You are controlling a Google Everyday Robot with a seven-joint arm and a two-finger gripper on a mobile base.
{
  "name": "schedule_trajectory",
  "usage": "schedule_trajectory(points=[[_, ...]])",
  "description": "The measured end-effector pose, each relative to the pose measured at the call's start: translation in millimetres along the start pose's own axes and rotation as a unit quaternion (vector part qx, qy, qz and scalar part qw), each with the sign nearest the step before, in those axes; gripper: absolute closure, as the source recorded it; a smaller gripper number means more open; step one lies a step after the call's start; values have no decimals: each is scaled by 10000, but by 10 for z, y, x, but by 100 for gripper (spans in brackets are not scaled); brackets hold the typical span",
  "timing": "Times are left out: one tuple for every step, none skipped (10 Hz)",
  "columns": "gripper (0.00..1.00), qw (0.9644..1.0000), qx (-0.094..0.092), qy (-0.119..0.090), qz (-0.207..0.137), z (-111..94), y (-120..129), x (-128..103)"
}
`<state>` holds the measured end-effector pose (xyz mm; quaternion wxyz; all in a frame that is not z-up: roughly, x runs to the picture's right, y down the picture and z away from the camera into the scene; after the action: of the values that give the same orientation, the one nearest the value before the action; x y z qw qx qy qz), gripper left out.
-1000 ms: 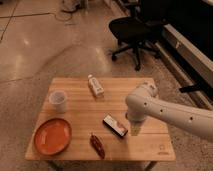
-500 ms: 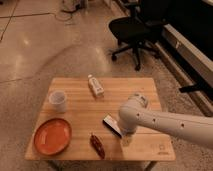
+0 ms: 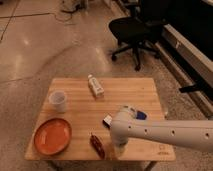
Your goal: Place the pepper in the ceramic bowl
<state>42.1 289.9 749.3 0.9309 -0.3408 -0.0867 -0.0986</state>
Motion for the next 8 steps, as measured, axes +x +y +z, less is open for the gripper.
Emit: schedule_trajectory(points=[[35, 9999, 67, -37, 77, 54, -33, -71], [35, 9998, 112, -63, 118, 88, -56, -115], [35, 9996, 170, -111, 196, 138, -76, -173], [35, 9992, 228, -175, 290, 189, -81, -243], [35, 9990, 260, -203, 310, 205, -76, -282], [35, 9988, 286, -244, 301, 210, -52, -347], [35, 9988, 313, -263, 264, 200, -17, -408], [35, 9989, 322, -253, 243, 185, 13, -434]])
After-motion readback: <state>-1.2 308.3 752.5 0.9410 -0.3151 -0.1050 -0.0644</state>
